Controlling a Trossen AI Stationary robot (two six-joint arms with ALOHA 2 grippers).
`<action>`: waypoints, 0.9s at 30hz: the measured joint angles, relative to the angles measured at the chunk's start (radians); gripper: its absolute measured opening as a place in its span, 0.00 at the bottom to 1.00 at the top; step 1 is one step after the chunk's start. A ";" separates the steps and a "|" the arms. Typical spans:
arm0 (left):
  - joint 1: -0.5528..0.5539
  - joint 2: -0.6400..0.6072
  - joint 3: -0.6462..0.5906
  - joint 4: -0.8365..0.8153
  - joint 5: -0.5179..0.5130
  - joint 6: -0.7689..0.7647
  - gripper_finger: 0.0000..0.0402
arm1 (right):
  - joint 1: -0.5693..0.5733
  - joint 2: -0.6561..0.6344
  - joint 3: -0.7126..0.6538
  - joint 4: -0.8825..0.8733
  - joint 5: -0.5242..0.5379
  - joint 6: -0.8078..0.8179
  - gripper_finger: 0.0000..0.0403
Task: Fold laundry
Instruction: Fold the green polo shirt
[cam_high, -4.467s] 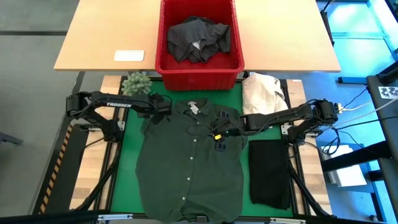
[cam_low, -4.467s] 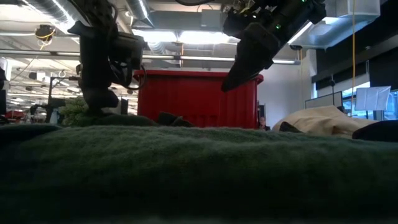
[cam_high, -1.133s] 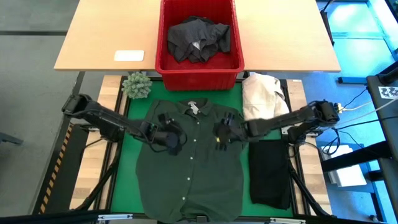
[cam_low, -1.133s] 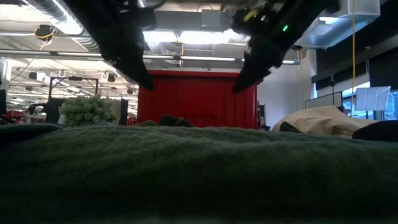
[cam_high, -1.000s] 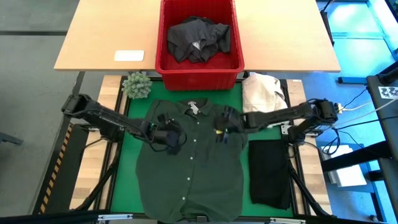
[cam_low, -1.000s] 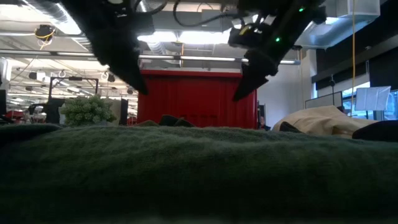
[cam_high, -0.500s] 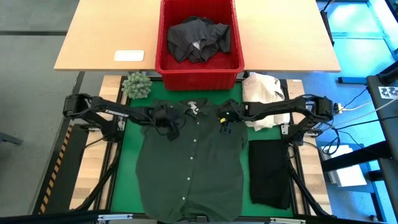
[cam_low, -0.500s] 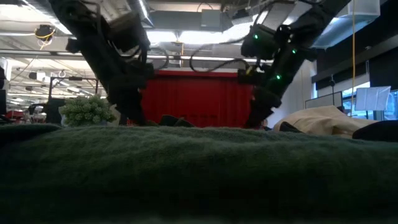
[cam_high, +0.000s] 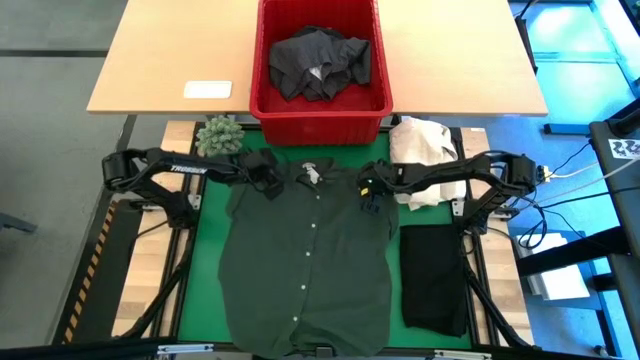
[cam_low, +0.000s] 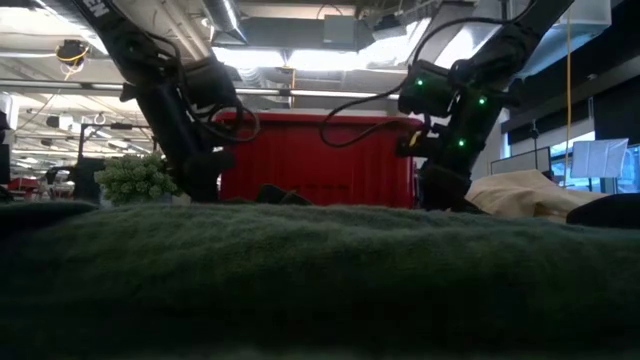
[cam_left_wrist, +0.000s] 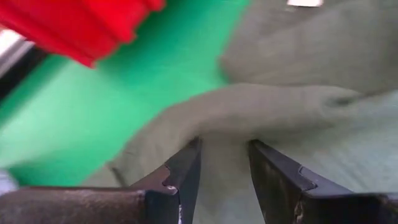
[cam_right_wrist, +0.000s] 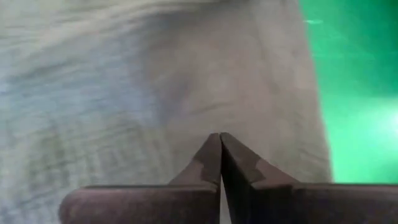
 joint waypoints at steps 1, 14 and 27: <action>0.014 0.000 0.000 0.005 -0.007 0.010 0.32 | 0.000 0.000 0.000 -0.002 0.018 0.013 0.02; 0.029 -0.035 0.068 0.010 0.038 0.096 0.32 | -0.035 -0.037 0.074 -0.091 0.083 0.042 0.05; -0.200 -0.084 0.171 0.035 0.044 0.115 0.32 | 0.106 -0.246 0.105 -0.284 0.055 0.125 0.05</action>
